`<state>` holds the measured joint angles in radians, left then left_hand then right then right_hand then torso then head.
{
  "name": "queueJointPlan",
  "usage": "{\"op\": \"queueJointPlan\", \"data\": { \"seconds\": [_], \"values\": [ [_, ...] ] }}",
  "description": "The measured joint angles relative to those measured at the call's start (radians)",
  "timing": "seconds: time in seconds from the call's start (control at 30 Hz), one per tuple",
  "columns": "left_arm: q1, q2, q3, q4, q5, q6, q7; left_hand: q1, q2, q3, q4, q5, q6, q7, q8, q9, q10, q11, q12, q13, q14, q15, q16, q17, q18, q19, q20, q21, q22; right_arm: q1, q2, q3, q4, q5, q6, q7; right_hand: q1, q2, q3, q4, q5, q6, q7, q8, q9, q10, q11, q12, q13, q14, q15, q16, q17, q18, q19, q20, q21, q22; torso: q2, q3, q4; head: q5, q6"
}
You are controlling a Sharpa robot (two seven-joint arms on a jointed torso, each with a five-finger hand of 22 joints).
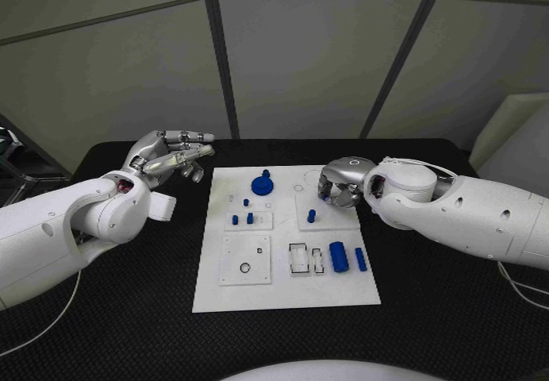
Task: Assemble the parts on the task board
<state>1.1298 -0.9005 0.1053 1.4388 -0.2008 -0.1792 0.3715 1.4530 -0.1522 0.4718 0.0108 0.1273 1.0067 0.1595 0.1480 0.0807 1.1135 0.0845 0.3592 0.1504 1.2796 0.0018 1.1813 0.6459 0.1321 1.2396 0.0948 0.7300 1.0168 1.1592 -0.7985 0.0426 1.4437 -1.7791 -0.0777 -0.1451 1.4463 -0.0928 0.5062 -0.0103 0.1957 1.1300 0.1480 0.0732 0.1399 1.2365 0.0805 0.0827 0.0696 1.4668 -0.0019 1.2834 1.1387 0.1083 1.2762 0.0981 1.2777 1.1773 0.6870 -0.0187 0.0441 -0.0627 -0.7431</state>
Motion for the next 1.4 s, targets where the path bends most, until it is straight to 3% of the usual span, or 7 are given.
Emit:
{"op": "queueJointPlan", "data": {
  "seconds": [0.37,0.83,1.03,1.23,1.4],
  "values": [
    [0.0,0.002,0.0,-0.015,0.001,-0.001,-0.002,0.0,0.0,-0.004,-0.004,0.0,0.001,0.001,0.0,-0.001,-0.01,-0.003,0.005,0.002,-0.004,0.004,-0.005,-0.01,0.0,-0.006,0.006,-0.019,-0.009,-0.001,-0.038,0.0,0.052,-0.006,-0.059,-0.014,0.004,-0.004,0.014,-0.014,0.008,0.002,0.001,0.0,0.004,0.0,0.0,-0.006,0.0,0.0,0.0,0.006,0.006,0.0,0.0,0.0,0.012,0.013,-0.002,-0.0008,-0.0001,-0.003,0.006],
    [0.0,0.009,0.0,-0.021,0.001,0.0,-0.007,0.0,0.0,-0.004,-0.004,0.0,0.001,0.001,0.0,-0.002,-0.017,0.002,0.008,0.003,-0.007,0.0,-0.005,-0.013,0.0,-0.011,0.004,-0.019,-0.011,0.0,-0.067,0.02,0.21,-0.002,-0.117,-0.024,0.004,-0.004,0.022,-0.022,0.016,0.002,0.002,0.0,0.004,0.004,0.004,-0.012,0.001,0.0,0.0,0.018,0.012,0.0,0.007,0.0,0.023,0.024,-0.001,-0.0019,-0.0011,0.001,0.014],
    [0.0,0.02,0.0,-0.022,0.001,0.0,-0.008,0.0,0.0,-0.004,-0.004,0.0,0.001,0.001,0.0,-0.002,-0.016,0.002,0.008,0.003,-0.007,0.0,-0.005,-0.013,0.0,-0.011,0.004,-0.019,-0.011,0.0,-0.04,0.022,0.255,0.02,-0.13,-0.021,0.004,-0.004,0.022,-0.023,0.019,0.002,0.001,0.0,0.004,0.003,0.004,-0.013,0.001,0.0,0.0,0.018,0.012,0.0,0.007,0.0,0.023,0.024,0.0,-0.0025,0.0,0.015,0.013],
    [0.0,0.035,0.0,-0.024,0.001,0.0,-0.009,0.0,0.0,-0.004,-0.004,0.0,0.001,0.001,0.0,-0.002,-0.016,0.002,0.008,0.004,-0.007,0.0,-0.005,-0.013,0.0,-0.011,0.004,-0.023,-0.011,-0.001,0.016,0.021,0.257,0.048,-0.128,-0.015,0.004,-0.005,0.022,-0.023,0.019,0.002,0.001,-0.003,0.003,0.003,0.003,-0.009,0.001,0.0,0.0,0.018,0.014,0.0,0.007,0.0,0.023,0.025,0.001,-0.0032,0.0012,0.038,0.007],
    [0.0,0.048,0.0,-0.026,0.002,0.001,-0.01,0.0,0.0,-0.004,-0.004,0.0,0.001,0.001,0.0,-0.002,-0.02,-0.002,0.008,0.005,-0.007,0.0,-0.005,-0.013,0.0,-0.011,0.004,-0.023,-0.011,-0.02,0.06,0.017,0.252,0.069,-0.116,-0.009,0.0,-0.009,0.022,-0.023,0.019,0.002,0.001,-0.004,0.003,0.003,0.003,-0.009,0.001,0.0,0.0,0.018,0.014,0.0,0.007,0.0,0.026,0.027,0.001,-0.0038,0.0021,0.052,-0.002]
  ]
}}
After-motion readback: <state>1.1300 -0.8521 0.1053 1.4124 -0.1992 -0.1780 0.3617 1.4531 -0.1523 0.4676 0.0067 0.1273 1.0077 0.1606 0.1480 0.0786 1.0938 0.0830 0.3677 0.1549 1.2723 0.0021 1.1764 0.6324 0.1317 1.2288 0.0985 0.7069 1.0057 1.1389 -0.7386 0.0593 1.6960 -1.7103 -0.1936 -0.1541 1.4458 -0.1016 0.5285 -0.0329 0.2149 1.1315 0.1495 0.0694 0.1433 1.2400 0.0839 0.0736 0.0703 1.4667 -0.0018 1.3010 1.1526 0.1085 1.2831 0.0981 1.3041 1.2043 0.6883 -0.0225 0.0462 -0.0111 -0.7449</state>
